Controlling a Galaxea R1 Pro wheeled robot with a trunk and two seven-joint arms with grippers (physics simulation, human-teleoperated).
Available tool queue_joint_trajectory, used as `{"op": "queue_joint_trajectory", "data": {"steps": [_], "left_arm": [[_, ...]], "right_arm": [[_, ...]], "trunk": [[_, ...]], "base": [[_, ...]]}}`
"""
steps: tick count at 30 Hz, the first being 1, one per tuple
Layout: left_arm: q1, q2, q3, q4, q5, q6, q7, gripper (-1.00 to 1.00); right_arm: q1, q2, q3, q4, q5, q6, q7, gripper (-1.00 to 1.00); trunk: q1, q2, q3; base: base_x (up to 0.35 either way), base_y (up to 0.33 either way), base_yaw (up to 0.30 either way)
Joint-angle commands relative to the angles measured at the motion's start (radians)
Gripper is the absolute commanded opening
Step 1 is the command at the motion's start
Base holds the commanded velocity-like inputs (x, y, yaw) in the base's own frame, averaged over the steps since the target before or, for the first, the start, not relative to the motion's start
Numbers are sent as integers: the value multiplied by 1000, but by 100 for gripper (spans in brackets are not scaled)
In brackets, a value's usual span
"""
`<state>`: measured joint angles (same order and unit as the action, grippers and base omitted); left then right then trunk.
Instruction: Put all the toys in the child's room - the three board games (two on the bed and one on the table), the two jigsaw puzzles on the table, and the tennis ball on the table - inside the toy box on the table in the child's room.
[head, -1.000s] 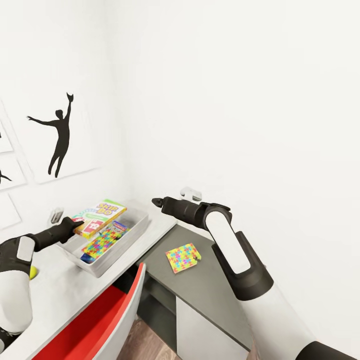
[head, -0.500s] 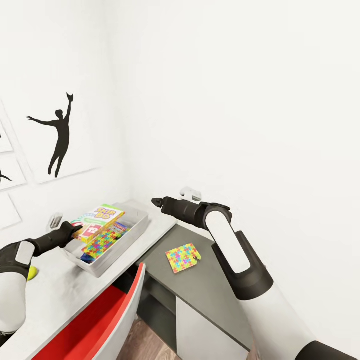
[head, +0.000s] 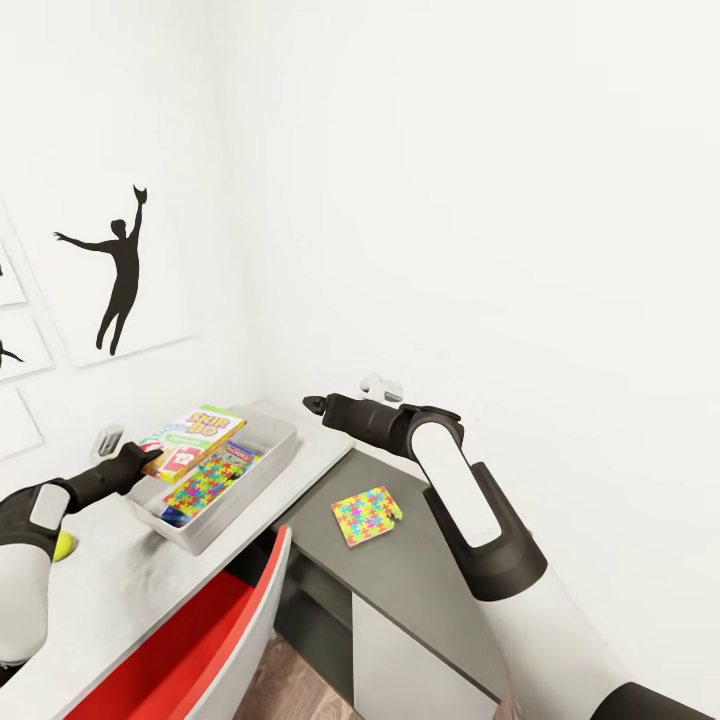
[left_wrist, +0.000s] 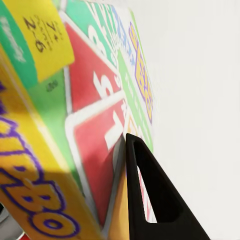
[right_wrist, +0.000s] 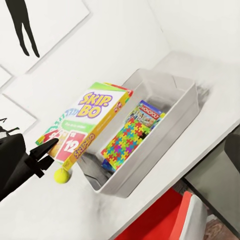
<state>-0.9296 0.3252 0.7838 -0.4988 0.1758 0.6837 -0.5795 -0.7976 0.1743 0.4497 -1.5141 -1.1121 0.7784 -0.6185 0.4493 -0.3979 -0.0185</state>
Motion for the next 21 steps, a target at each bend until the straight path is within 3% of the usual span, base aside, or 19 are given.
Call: {"op": "queue_joint_trajectory", "data": {"steps": [1,21], "left_arm": [[-2,-1,4,0,-1,4,-1,-100],[-10,-11,-4,-6,-2,-4,-5,-100]], "right_arm": [[-1,0,1,-2,-9,1,-10,100],[-2,0,9,-14,-13,12,-10,100]], "trunk": [[1,-2,-2],[1,-2,-16]], "base": [[0,0,0],[0,0,0]]}}
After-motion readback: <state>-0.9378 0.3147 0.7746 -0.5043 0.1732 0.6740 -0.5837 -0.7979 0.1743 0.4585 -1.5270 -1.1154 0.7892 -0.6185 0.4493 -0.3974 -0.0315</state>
